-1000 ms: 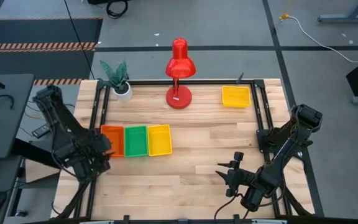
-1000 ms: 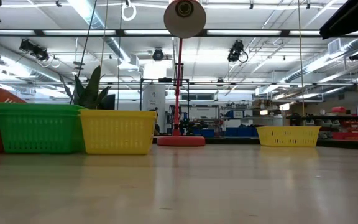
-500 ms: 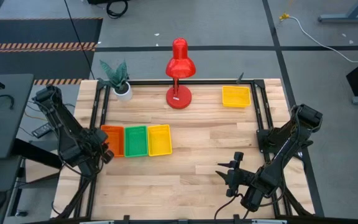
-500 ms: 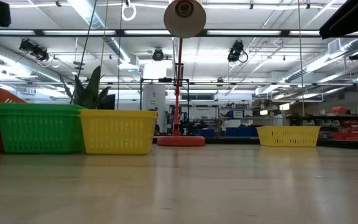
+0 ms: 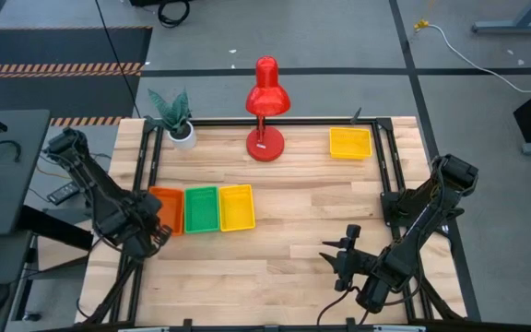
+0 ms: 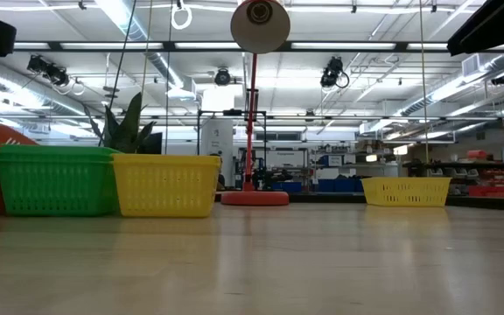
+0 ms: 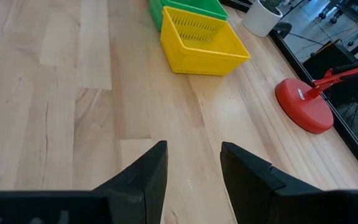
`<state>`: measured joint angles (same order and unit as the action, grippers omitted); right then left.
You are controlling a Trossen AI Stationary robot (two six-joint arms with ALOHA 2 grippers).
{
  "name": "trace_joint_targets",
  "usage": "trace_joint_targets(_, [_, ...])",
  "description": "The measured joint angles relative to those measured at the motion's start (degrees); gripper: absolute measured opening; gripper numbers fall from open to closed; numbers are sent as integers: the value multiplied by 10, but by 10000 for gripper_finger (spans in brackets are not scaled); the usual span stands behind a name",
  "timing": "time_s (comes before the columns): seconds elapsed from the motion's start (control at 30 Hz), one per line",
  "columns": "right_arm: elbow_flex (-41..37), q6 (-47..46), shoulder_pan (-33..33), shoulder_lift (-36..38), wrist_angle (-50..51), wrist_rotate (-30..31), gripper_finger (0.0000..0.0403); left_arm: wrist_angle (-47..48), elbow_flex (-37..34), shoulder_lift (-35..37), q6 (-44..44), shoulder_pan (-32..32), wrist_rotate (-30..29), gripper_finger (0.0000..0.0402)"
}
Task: Stack baskets by color
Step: Stack the top orange bin on the bottom stacked orange bins
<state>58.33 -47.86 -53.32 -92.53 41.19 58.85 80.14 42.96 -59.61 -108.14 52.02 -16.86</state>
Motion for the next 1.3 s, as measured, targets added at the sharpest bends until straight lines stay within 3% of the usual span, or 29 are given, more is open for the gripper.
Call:
trace_joint_targets(0.17, [0,7,0,0,0,0,154,-3,18,0,20,-5,-75,6])
trace_joint_targets(0.23, [0,9,0,0,0,0,154,7,42,0,-1,-6,-71,4])
trace_joint_targets(0.3, [0,9,0,0,0,0,154,9,64,0,-22,-5,-43,5])
trace_joint_targets(0.5, [0,-3,4,0,0,0,154,15,92,0,-117,-5,113,5])
trace_joint_targets(0.67, [0,-1,6,0,0,0,154,88,91,-25,-162,-5,130,5])
trace_joint_targets(0.93, [0,3,6,0,0,0,154,50,91,-89,-113,-15,76,6])
trace_joint_targets(1.2, [0,13,6,0,0,0,154,102,111,-97,-82,-31,92,5])
trace_joint_targets(1.3, [0,13,7,0,0,0,154,98,117,-94,-71,-32,10,4])
